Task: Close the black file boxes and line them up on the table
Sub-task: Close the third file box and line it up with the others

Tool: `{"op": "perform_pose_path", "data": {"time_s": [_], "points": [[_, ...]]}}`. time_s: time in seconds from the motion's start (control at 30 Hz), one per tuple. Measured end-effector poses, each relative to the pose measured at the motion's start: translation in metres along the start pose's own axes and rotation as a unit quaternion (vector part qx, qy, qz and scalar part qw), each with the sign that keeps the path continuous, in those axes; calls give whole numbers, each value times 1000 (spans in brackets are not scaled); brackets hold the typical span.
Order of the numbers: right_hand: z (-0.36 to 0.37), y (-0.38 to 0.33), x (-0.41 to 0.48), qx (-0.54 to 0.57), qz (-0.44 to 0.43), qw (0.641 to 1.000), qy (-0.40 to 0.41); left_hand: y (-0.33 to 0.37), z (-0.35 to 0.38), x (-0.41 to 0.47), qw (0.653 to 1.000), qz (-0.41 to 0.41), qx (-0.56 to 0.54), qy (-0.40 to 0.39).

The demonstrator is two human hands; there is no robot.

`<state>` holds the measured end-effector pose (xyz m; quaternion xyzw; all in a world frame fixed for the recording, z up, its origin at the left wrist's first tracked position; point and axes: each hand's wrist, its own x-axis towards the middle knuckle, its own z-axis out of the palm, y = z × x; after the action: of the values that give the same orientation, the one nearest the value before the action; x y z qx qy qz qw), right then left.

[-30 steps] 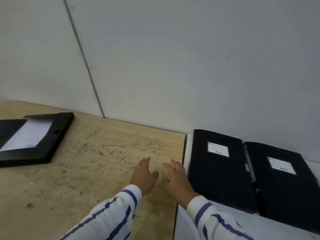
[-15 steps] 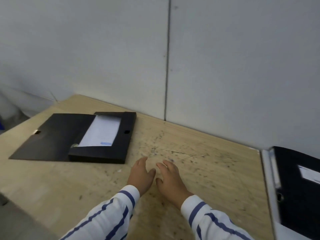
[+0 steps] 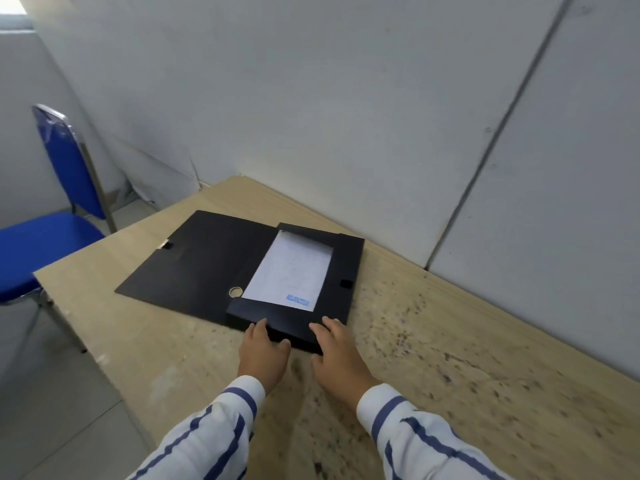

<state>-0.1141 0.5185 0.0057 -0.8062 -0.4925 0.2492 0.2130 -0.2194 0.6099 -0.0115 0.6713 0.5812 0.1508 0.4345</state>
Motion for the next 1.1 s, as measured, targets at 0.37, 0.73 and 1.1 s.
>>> {"op": "perform_pose_path", "data": {"time_s": [0.37, 0.73, 1.1], "points": [[30, -13, 78, -93, -44, 993, -59, -21, -25, 71, 975, -105, -169, 100], [24, 5, 77, -17, -60, 997, -45, -39, -52, 116, 858, -244, -402, 207], [17, 10, 72, -28, -40, 997, -65, -26, -73, 102, 907, -112, -372, 162]]}}
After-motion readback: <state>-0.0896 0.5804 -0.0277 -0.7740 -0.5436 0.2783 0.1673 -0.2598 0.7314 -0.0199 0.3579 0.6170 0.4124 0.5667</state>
